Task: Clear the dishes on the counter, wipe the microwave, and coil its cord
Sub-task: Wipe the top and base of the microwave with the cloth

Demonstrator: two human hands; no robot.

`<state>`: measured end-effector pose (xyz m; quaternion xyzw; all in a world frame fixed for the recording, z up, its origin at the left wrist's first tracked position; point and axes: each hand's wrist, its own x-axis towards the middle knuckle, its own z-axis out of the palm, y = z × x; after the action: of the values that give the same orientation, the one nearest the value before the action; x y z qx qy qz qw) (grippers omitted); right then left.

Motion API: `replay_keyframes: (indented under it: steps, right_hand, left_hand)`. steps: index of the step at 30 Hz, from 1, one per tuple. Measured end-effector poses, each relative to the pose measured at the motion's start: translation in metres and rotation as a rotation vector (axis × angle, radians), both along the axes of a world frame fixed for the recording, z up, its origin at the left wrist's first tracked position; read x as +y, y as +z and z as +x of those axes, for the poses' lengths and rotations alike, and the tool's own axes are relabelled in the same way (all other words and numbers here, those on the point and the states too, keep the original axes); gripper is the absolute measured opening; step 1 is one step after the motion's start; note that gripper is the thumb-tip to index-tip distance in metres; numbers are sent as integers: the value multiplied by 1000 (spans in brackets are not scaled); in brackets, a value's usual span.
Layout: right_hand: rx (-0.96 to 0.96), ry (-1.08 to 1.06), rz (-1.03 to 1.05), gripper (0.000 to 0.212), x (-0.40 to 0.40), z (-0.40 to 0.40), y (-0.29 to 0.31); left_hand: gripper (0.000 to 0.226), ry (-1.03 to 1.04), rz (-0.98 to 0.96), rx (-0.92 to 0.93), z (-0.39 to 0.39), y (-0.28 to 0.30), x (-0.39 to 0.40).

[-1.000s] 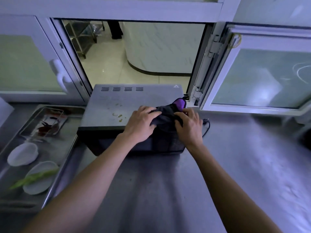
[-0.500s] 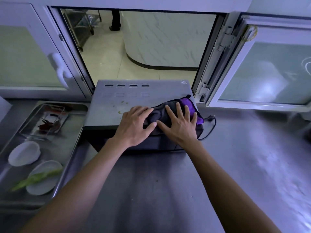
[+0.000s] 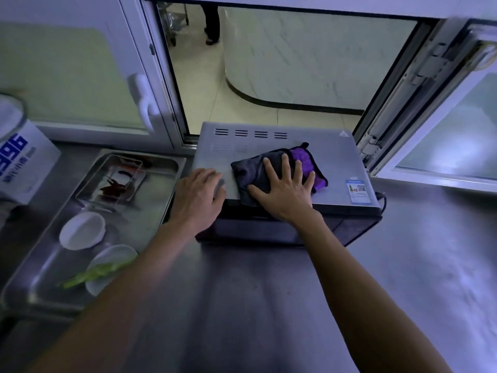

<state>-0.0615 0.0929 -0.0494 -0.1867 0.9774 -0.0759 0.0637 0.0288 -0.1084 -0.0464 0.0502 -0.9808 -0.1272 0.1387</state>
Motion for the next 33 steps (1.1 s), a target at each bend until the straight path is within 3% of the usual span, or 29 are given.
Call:
replay_keyframes:
  steps: [14,22,33]
  right_hand:
    - [3,15,6,91,-89,4,0]
    - [8,-51,11,90,-38,14,2]
    - [32,-215,-30,86,87,9,0]
  left_hand:
    - [28,-68,101,124,19,-13,-58]
    - [30,-145,115,155,6,-9,-28]
    - [36,-245,22,44,-9,2,81]
